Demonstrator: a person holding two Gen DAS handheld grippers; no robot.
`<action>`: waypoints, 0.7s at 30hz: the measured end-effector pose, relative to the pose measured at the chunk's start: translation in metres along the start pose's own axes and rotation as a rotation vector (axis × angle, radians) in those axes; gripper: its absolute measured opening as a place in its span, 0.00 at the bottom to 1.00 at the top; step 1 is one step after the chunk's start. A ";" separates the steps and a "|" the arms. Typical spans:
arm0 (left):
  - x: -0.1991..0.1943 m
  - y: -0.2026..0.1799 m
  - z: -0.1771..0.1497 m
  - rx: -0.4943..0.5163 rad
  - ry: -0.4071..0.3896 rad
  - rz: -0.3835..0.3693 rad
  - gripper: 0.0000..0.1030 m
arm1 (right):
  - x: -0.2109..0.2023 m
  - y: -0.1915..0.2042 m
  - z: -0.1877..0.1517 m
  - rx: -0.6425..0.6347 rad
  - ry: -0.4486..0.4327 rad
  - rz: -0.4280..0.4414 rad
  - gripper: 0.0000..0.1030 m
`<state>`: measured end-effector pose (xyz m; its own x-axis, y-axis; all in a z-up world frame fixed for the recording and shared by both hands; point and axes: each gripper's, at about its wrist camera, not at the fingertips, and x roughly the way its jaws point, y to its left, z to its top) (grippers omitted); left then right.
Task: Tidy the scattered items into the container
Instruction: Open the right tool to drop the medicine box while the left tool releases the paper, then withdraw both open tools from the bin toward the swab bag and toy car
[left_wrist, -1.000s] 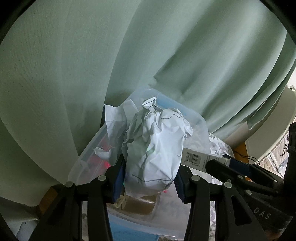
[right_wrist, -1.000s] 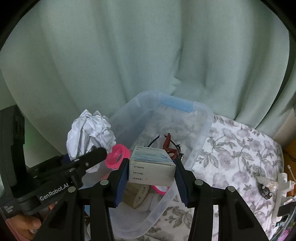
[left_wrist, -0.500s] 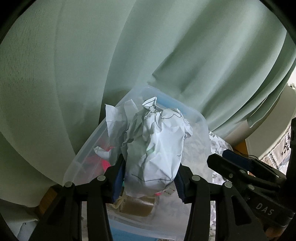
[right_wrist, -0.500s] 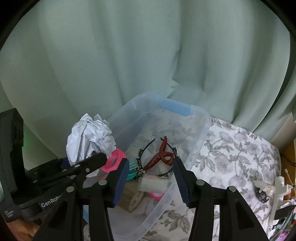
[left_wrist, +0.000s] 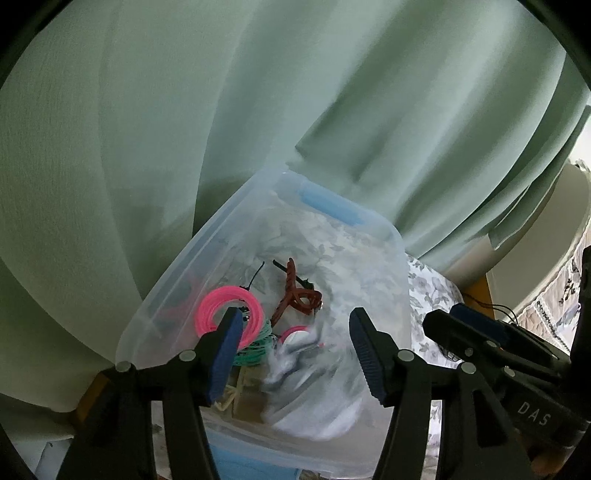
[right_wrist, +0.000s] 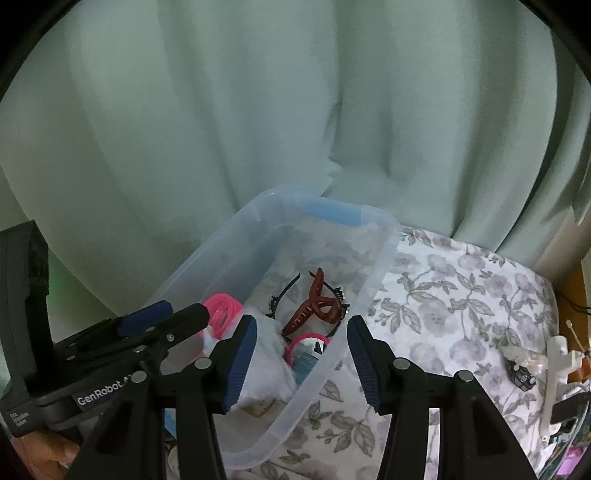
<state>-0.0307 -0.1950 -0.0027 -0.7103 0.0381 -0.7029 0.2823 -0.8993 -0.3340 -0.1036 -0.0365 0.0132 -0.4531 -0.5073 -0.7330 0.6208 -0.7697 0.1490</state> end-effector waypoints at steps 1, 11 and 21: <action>0.000 -0.002 0.000 0.003 0.000 0.004 0.59 | -0.001 -0.002 -0.001 0.006 -0.001 0.000 0.54; -0.014 -0.026 0.000 0.026 -0.048 0.042 0.59 | -0.020 -0.022 -0.013 0.065 -0.030 0.016 0.54; -0.023 -0.064 -0.001 0.077 -0.084 0.020 0.59 | -0.051 -0.058 -0.029 0.157 -0.097 0.017 0.54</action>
<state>-0.0319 -0.1382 0.0343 -0.7577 -0.0139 -0.6525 0.2487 -0.9305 -0.2690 -0.0977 0.0450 0.0231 -0.5074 -0.5501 -0.6633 0.5247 -0.8078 0.2686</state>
